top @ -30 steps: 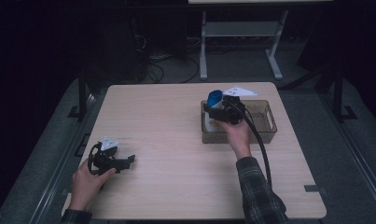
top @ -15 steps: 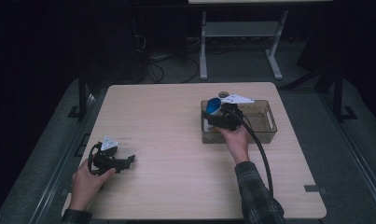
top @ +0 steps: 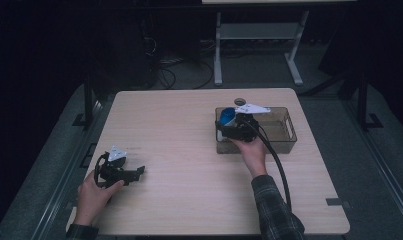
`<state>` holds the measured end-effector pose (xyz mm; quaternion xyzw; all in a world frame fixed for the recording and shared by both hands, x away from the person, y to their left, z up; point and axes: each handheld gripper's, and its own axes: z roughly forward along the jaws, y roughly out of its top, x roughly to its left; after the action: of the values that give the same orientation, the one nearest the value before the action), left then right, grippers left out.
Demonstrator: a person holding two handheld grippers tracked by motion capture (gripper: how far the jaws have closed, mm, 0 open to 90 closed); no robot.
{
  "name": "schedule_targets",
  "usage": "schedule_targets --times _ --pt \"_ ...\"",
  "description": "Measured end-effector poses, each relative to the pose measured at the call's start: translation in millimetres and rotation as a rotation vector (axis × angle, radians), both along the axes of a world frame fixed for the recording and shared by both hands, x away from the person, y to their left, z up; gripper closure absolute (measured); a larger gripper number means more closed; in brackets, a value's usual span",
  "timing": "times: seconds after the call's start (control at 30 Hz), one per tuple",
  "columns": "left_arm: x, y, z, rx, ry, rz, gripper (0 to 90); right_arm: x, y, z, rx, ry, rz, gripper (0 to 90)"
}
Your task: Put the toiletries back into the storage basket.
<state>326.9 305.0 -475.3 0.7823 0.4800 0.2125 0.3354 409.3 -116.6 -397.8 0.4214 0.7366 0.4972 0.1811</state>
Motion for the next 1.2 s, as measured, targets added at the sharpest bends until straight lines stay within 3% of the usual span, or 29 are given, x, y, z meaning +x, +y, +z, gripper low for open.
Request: schedule_targets --times 0.27,0.5,0.7,0.97,1.2 --pt "0.0 0.0 0.0 0.000 0.000 0.000 13.0 -2.3 -1.4 0.3 -0.005 -0.002 0.012 32.9" --pt "0.0 0.0 0.0 0.000 0.000 0.000 13.1 -2.3 -0.1 0.2 -0.044 0.022 0.007 14.4" --pt "0.0 0.0 0.0 0.000 0.000 0.000 13.0 -3.9 -5.6 3.2 -0.040 0.030 -0.009 2.4" --pt "0.0 0.0 0.0 0.000 0.000 0.000 13.0 -10.0 -12.7 7.4 -0.060 0.038 -0.007 0.4" --pt "0.0 -0.3 -0.2 -0.004 -0.002 0.002 13.0 -17.4 -17.3 12.4 -0.106 0.039 -0.007 0.0"
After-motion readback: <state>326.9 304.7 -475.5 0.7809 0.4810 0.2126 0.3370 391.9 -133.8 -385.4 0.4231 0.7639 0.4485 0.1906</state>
